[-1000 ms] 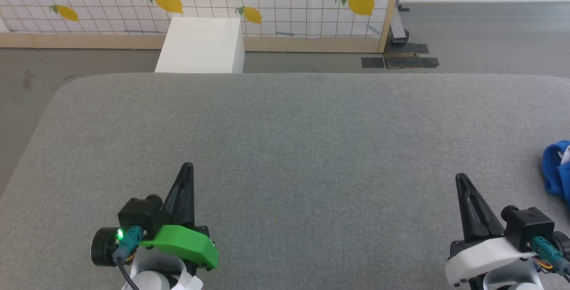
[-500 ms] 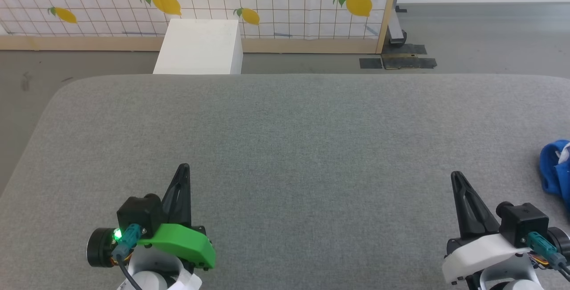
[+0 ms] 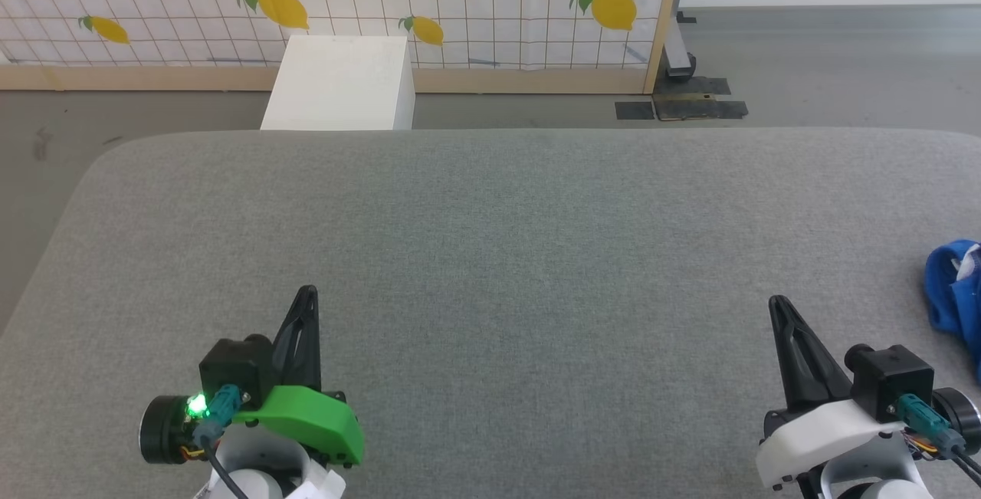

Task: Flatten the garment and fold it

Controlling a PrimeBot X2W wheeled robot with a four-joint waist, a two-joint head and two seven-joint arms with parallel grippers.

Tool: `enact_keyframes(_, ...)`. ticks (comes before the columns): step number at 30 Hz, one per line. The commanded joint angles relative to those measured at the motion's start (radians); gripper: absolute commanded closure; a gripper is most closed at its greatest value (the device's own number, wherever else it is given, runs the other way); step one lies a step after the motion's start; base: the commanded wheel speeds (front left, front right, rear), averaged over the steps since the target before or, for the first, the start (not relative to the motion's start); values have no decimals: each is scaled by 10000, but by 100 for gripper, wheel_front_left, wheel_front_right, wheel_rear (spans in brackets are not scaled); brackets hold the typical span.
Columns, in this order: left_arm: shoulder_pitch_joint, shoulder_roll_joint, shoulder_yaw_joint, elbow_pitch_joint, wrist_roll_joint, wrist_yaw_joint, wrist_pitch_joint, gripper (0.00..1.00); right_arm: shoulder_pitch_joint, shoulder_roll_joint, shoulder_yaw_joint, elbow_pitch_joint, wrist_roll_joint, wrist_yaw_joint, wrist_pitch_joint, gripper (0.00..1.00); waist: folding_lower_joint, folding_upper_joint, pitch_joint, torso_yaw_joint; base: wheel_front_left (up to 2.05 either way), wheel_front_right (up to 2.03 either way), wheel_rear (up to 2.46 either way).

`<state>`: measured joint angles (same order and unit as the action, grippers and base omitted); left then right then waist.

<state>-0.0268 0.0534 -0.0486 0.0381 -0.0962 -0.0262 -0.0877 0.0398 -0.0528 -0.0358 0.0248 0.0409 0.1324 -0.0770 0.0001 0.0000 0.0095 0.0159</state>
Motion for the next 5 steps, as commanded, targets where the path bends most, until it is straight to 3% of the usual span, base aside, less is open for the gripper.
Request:
enact_keyframes(1, 139, -22, 47, -53, 104, 45, 73, 100, -197, 17, 43, -64, -108, -12, 66, 100, -1, 0, -4, -6, 0, 0, 0)
enact_keyframes(5, 152, -23, 91, -86, 190, 66, 154, 100, -218, 18, 75, -83, -138, -12, 137, 100, -1, 0, -13, -21, 0, 0, 0)
